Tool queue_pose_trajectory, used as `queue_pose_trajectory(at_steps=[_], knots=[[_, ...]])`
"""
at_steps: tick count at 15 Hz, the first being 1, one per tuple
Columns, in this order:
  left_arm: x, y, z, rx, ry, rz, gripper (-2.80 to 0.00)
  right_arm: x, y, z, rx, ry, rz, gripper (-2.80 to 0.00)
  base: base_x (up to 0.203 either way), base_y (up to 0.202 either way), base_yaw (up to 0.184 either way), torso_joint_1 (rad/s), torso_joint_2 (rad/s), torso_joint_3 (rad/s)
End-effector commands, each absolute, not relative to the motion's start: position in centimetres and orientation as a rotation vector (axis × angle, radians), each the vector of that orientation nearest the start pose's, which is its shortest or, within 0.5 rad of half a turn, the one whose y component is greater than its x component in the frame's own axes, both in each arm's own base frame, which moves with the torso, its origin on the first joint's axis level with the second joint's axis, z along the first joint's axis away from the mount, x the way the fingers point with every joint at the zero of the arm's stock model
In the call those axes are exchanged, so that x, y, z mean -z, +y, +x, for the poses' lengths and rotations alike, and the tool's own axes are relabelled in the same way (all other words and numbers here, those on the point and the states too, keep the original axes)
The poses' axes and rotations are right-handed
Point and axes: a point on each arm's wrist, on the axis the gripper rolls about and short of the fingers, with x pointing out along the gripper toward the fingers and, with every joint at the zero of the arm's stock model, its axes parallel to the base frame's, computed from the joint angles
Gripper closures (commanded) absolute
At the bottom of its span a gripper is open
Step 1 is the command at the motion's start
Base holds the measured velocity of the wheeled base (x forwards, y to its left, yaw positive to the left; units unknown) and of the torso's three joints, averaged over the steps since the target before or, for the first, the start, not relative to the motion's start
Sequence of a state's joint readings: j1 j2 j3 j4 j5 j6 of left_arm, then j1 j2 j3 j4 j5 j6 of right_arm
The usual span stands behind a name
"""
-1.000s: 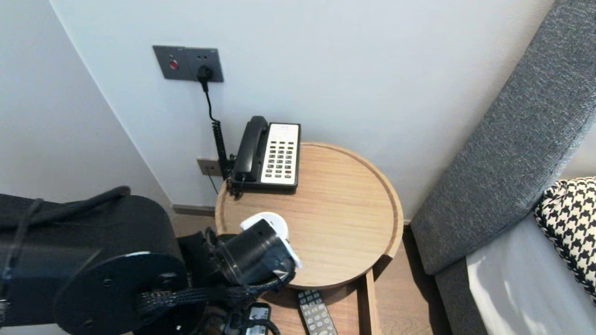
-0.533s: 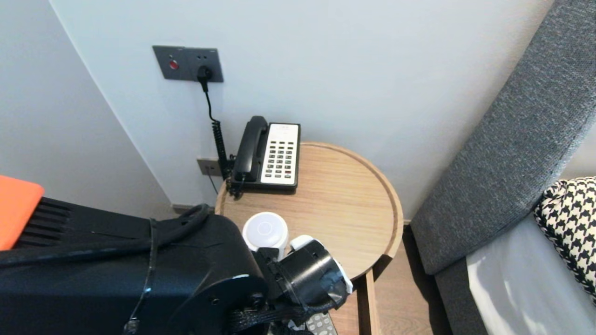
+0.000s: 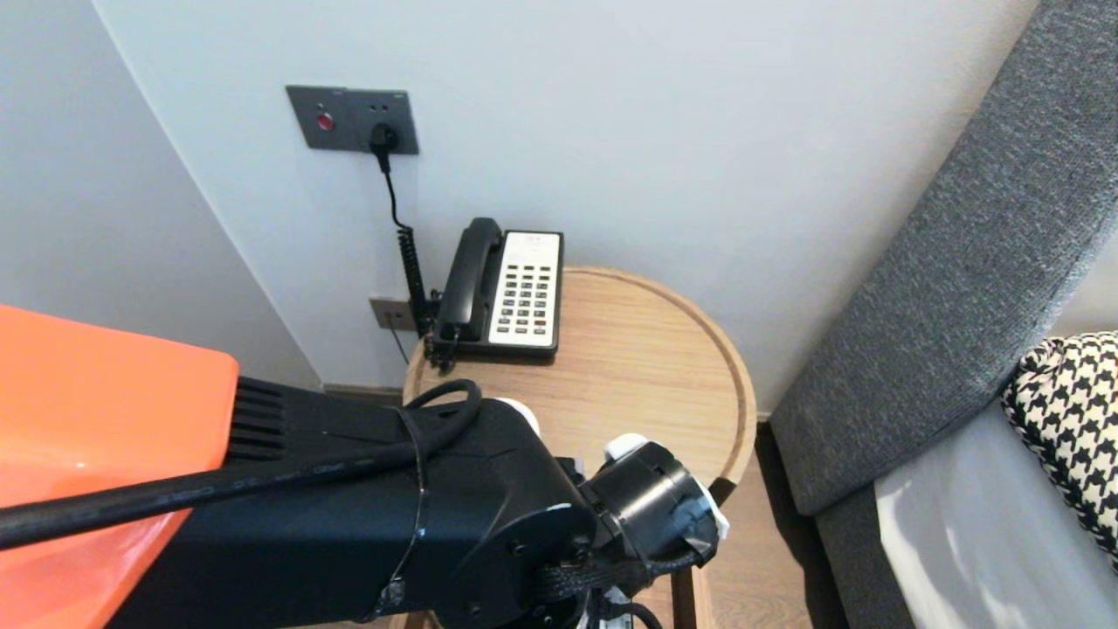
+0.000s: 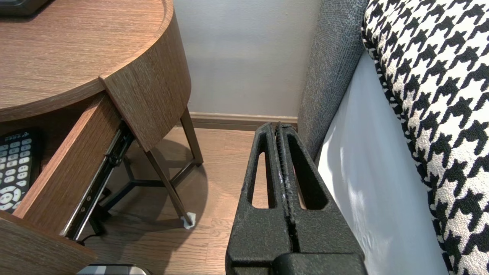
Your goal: Take the remote control out of the drawer one by one and place them on the table
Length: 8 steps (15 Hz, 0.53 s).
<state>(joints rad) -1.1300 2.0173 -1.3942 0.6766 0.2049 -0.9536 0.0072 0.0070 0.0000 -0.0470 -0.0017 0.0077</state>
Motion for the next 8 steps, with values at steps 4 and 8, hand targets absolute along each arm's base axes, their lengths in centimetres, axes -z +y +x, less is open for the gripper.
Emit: queue_pose_trajectory(at_steps=[4, 8], knots=[[-12.3, -31.4, 15.2, 0.2, 1.303, -0.02, 0.0, -7.4, 0.0, -2.0, -0.006, -0.015, 0.008, 0.0, 0.0, 0.0, 0.0, 0.0, 0.0, 0.0], [-11.9, -32.4, 14.4, 0.225, 1.305, 0.005, -2.8, -7.4, 0.0, -2.0, -0.006, -0.015, 0.008, 0.0, 0.0, 0.0, 0.0, 0.0, 0.0, 0.0]])
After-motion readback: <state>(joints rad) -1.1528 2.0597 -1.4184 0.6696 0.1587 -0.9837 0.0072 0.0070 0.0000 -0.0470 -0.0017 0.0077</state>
